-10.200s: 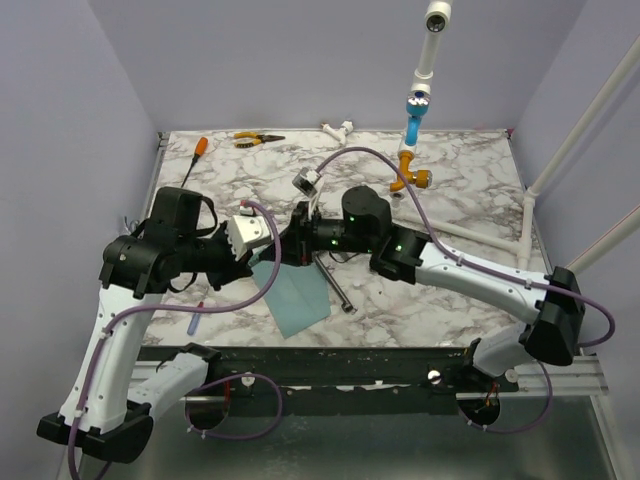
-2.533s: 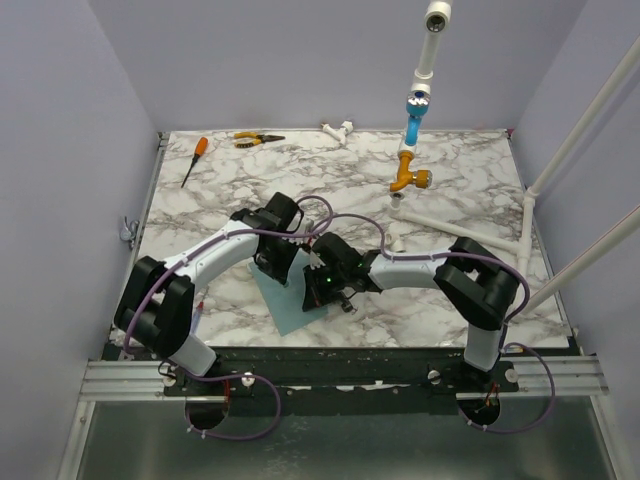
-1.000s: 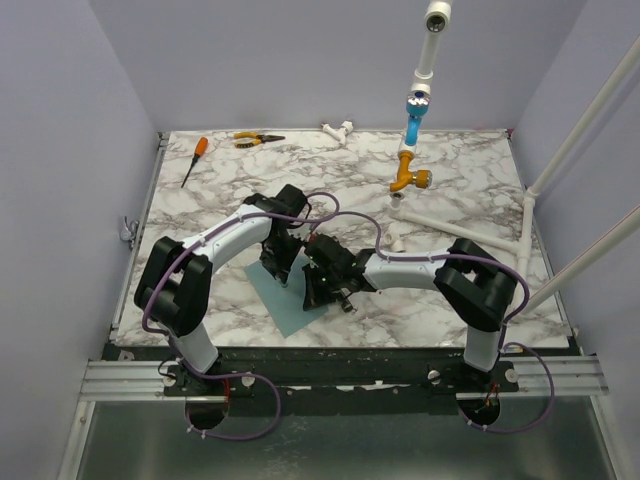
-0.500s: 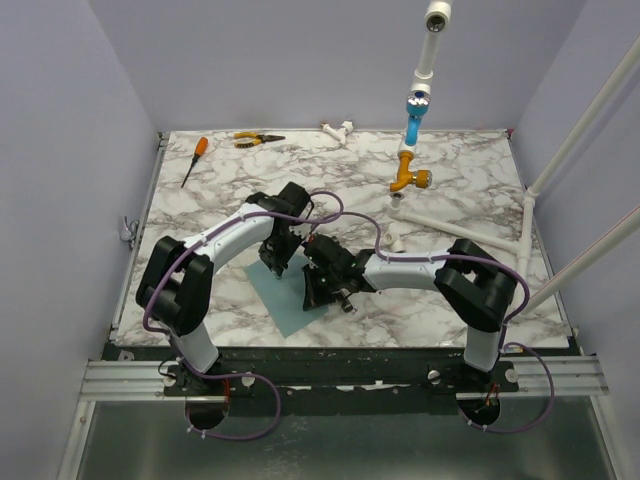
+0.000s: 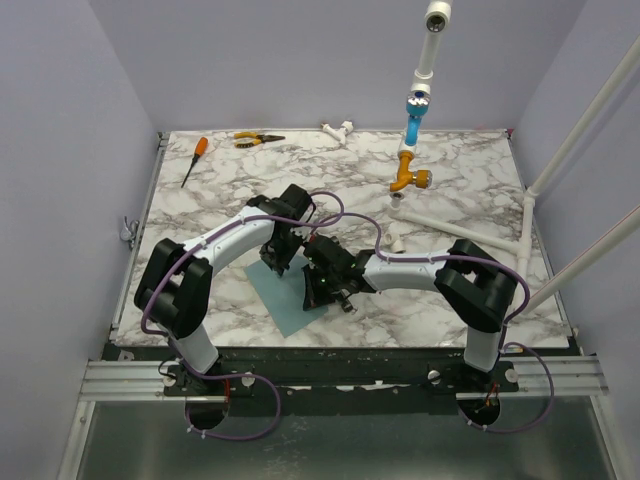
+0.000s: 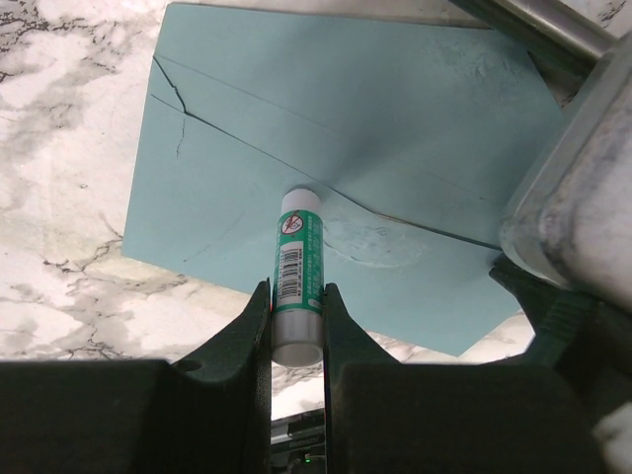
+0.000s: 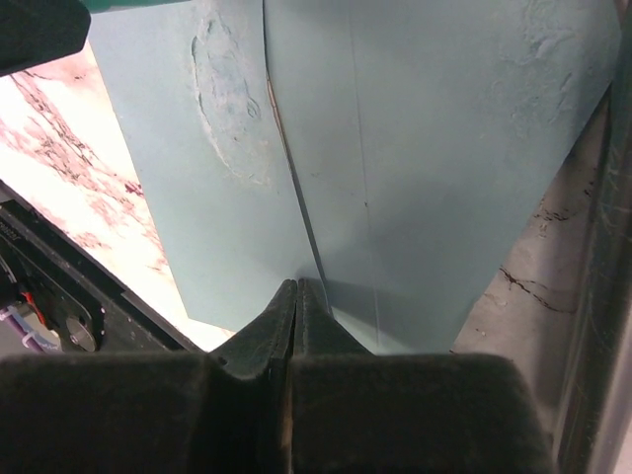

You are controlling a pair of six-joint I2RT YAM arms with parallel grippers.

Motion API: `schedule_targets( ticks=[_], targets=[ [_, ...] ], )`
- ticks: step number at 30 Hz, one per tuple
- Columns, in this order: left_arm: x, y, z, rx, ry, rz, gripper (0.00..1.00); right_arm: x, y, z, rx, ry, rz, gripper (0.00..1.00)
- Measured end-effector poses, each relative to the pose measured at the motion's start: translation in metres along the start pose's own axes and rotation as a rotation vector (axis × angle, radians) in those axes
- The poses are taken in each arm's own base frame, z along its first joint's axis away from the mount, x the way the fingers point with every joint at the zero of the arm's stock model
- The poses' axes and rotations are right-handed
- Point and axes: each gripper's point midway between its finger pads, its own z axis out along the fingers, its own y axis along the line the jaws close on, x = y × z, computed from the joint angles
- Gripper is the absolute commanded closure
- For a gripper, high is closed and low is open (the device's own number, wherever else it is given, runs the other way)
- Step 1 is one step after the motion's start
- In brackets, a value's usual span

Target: Place the letter into the envelope and seal it

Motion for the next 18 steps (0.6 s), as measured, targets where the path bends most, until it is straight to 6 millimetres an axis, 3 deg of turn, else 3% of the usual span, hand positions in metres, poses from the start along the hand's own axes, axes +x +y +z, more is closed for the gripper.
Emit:
schedule_targets(
  ticks=[18],
  targets=[
    [0.005, -0.011, 0.001, 0.041, 0.018, -0.022, 1.0, 0.0, 0.0, 0.0, 0.017, -0.011, 0.018, 0.99]
  ],
)
